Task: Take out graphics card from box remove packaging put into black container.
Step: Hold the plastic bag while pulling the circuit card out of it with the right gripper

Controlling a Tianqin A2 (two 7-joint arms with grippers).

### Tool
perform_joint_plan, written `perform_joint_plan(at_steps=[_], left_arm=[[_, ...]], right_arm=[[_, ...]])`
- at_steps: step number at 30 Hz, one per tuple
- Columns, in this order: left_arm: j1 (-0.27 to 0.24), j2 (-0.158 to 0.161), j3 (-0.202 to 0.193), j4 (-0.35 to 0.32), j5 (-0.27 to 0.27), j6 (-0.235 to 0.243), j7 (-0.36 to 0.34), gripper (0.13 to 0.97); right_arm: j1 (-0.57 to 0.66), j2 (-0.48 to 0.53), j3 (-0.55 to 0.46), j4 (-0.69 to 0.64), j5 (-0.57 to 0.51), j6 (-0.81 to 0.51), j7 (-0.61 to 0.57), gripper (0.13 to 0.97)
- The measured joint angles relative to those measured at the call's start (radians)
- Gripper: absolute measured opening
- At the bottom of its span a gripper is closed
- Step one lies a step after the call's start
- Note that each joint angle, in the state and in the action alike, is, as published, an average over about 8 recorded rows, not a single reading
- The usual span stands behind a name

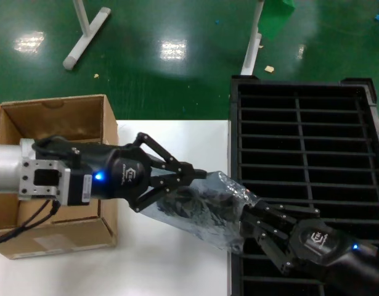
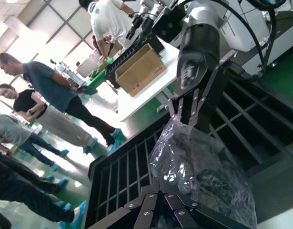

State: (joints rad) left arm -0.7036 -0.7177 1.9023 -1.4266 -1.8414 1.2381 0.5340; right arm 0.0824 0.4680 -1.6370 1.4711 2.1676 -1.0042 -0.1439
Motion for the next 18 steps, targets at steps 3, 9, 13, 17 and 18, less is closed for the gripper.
perform_joint_plan(at_steps=[3, 9, 13, 17, 18], left_arm=[[-0.005, -0.004, -0.006, 0.016, -0.002, 0.004, 0.007, 0.142], [-0.011, -0.017, -0.021, 0.056, -0.009, 0.014, 0.028, 0.142], [-0.011, -0.03, -0.036, 0.091, -0.017, 0.025, 0.051, 0.142], [-0.009, -0.045, -0.056, 0.132, -0.029, 0.038, 0.08, 0.142], [-0.009, -0.049, -0.061, 0.143, -0.032, 0.042, 0.087, 0.142]], right_arm=[[0.0, 0.001, -0.002, 0.0, -0.002, 0.0, 0.001, 0.197], [0.003, 0.004, -0.006, -0.001, -0.007, 0.004, 0.005, 0.197], [0.006, 0.006, -0.008, 0.002, -0.012, 0.012, 0.011, 0.197], [0.01, 0.008, -0.01, 0.01, -0.017, 0.023, 0.02, 0.197], [0.011, 0.009, -0.01, 0.013, -0.018, 0.027, 0.023, 0.197]])
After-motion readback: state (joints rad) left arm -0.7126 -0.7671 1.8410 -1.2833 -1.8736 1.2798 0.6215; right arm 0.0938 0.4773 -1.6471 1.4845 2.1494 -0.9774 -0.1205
